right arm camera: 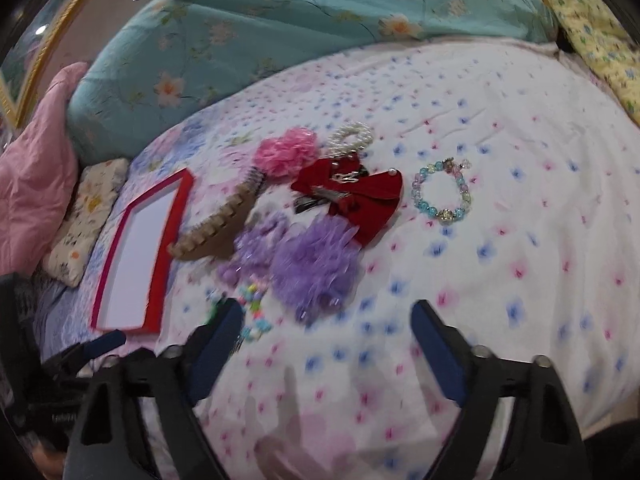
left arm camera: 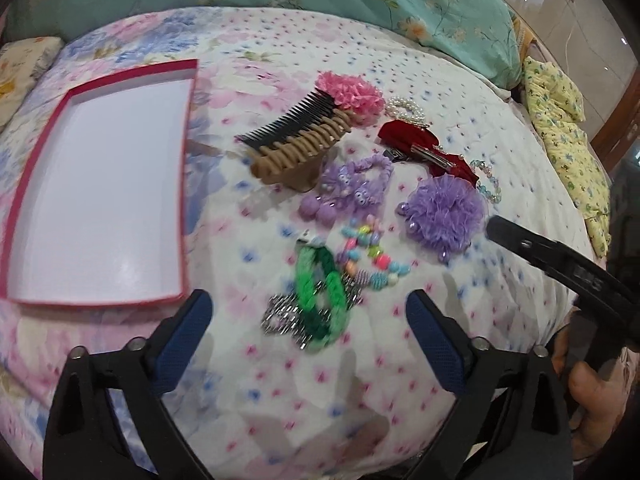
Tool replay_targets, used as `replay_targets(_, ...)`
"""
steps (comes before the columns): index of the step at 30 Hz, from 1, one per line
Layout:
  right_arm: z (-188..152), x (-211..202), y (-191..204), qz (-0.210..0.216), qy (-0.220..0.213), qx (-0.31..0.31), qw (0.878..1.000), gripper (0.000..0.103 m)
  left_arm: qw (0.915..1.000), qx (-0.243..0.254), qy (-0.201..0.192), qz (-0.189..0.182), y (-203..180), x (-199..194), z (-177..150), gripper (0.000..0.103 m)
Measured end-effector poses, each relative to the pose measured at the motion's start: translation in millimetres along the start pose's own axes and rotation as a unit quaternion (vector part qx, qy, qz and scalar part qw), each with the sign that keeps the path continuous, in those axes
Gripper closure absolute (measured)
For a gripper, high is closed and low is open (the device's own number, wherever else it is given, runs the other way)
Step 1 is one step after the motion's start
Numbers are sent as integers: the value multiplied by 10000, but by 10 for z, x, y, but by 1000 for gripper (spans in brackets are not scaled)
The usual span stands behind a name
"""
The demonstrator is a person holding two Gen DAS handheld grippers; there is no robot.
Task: Organize jewelry
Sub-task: 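Grasp the purple charm scrunchie with the left tool while the right tool grasps the purple tulle pom-pom, then carry both held items over the red-rimmed white box and lower them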
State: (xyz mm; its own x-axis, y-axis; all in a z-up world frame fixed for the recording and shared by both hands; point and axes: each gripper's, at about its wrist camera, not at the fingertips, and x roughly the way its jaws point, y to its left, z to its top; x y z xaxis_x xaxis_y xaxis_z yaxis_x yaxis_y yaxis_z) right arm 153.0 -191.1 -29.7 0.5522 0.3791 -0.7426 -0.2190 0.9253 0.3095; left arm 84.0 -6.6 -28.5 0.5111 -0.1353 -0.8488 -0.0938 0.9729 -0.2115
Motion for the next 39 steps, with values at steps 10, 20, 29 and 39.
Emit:
replay_targets(10, 139, 400, -185, -40, 302, 333, 9990, 94, 9991, 366, 63, -208, -301, 340, 333, 16)
replay_targets(20, 167, -81, -457, 65, -91, 690, 9976, 94, 9957, 793, 468, -37, -592, 955, 645, 38)
replay_targets(29, 134, -151, -479, 310, -83, 761, 9966, 94, 9966, 756, 224, -254, -508, 880, 670, 79)
replay_targets(39, 69, -296, -317, 439, -177, 582, 9972, 94, 9958, 578, -180, -691, -406, 272, 480, 81)
